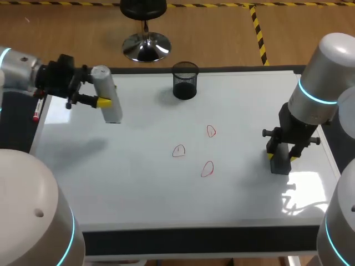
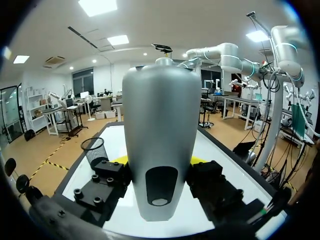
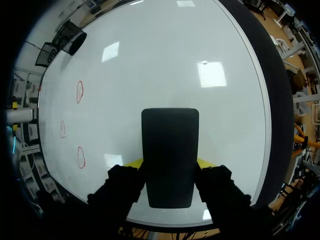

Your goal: Pick up the inspection probe, press it on each red-marked spot on the whiteboard one by one, put down the probe, pick up the eraser, and wipe off all the red marks.

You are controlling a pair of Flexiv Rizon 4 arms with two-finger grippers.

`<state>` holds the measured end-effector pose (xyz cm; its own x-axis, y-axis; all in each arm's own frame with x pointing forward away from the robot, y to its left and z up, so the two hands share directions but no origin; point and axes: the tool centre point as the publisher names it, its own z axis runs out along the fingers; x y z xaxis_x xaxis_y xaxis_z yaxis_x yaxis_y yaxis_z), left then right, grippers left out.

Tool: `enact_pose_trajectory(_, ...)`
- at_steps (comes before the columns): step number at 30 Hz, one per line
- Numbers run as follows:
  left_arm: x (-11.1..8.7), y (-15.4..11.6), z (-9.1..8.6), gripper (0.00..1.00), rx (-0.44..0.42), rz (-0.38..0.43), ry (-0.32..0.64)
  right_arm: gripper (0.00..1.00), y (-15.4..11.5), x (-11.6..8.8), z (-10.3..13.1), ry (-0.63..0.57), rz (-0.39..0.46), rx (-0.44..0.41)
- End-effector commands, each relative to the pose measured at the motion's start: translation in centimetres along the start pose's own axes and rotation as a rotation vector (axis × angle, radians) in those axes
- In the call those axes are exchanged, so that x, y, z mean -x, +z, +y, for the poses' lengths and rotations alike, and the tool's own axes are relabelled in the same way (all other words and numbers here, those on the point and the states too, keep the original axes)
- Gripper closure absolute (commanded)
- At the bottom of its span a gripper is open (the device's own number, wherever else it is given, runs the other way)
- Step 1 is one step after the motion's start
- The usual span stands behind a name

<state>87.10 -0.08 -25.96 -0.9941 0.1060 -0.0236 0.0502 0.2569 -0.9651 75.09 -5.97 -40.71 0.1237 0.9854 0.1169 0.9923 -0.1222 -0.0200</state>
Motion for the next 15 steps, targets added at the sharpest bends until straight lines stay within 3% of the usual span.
enact_pose_trajectory(1, -0.7, -1.6, 0.3, 1.00, -0.001, -0.020, 0.000, 1.00, -0.1, 0.1, -0.1, -0.002, 0.002, 0.000)
enact_pose_trajectory(15, -0.6, -3.8, 0.2, 1.00, -0.004, -0.037, 0.007, 1.00, -0.1, 0.1, -0.1, -0.002, 0.002, 0.000)
